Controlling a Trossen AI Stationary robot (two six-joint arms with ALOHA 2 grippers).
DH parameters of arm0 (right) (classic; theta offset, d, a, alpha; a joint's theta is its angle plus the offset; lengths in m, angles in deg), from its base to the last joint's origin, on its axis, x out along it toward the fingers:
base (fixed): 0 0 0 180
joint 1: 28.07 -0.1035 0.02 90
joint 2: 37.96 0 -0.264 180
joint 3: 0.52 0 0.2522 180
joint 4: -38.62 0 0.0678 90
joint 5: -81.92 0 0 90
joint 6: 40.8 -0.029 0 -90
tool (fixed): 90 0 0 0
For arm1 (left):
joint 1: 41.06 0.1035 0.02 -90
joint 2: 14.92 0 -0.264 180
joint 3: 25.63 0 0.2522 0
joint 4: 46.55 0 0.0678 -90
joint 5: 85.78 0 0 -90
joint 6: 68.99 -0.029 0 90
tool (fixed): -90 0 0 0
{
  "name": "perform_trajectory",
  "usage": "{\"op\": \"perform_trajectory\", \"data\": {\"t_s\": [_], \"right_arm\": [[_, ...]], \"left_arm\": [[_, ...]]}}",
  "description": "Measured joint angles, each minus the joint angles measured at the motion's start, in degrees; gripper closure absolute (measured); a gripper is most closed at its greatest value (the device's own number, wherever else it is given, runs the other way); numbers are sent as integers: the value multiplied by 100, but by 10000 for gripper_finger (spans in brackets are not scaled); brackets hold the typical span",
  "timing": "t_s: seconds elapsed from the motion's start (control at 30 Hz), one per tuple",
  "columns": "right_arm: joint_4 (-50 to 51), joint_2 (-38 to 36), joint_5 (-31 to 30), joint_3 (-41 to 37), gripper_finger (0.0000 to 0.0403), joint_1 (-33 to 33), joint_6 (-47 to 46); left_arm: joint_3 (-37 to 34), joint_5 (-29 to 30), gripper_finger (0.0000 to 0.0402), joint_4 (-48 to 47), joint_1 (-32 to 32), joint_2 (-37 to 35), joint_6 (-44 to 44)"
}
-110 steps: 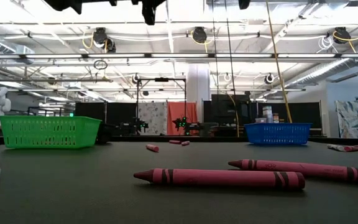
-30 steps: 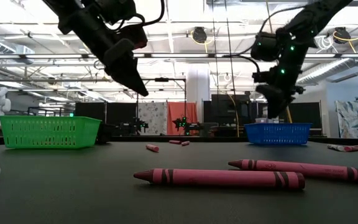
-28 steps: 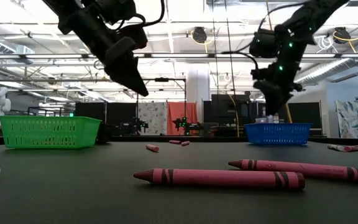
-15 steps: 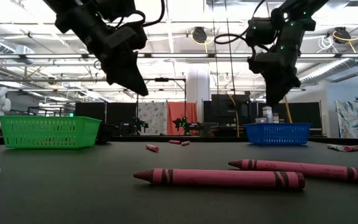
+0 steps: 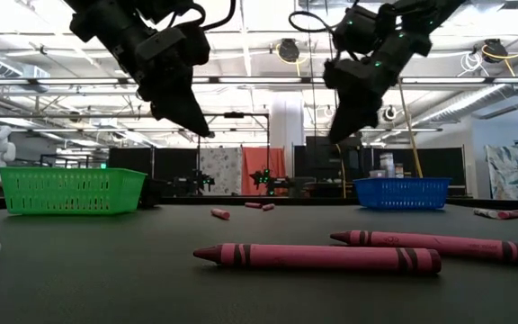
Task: Sort crayons
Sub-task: Put the pink crayon into the black bin
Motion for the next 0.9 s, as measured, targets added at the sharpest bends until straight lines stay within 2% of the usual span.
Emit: {"op": "perform_trajectory", "data": {"t_s": [0.17,0.53,0.77,0.9], "right_arm": [[-532,293,9,2,303,-94,129],[-603,412,-1,2,303,-232,214],[-1299,584,7,2,303,-230,1398],[-1185,879,4,314,303,-169,1959]], "left_arm": [[0,4,309,17,0,0,-10],[-6,175,309,559,376,50,-30],[-4,170,309,588,704,46,-43],[-4,170,309,561,900,46,-51]]}}
